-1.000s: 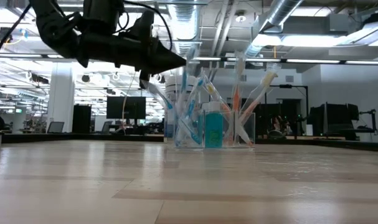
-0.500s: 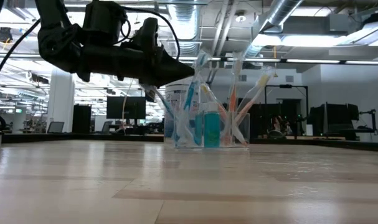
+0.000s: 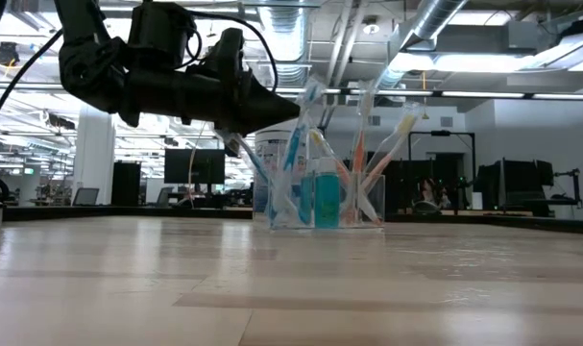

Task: Pick & Place toothbrushing station
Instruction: Put the blue toothbrush into the transparent organizer

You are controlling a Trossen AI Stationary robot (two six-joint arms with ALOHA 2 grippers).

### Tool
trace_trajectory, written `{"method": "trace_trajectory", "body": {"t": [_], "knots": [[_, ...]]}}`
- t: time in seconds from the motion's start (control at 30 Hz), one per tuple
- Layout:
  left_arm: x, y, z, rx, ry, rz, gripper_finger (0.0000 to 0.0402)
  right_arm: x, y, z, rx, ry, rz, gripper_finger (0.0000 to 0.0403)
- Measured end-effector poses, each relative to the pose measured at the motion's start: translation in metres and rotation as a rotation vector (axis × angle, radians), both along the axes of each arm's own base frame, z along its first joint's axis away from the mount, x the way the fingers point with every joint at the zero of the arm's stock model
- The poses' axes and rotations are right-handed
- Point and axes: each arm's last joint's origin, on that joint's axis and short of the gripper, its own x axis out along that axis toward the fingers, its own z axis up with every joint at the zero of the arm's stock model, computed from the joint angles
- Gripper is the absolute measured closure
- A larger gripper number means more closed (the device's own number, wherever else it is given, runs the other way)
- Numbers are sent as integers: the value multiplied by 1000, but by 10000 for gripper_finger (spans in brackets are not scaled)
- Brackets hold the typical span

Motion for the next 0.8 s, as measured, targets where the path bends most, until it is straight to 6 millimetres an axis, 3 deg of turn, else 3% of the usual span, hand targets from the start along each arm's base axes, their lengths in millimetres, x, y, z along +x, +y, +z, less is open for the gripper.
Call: {"method": "trace_trajectory", "body": {"t": [0.33, 0.63, 0.8], "knots": [[0, -1, 1, 11, -11, -15, 282, 0, 0, 0, 0, 0, 0, 260], [0, -1, -1, 11, 7, -39, 308, 0, 0, 0, -1, 0, 1, 250], [0, 4, 0, 10, 1, -25, 274, 0, 0, 0, -3, 0, 2, 247]]}}
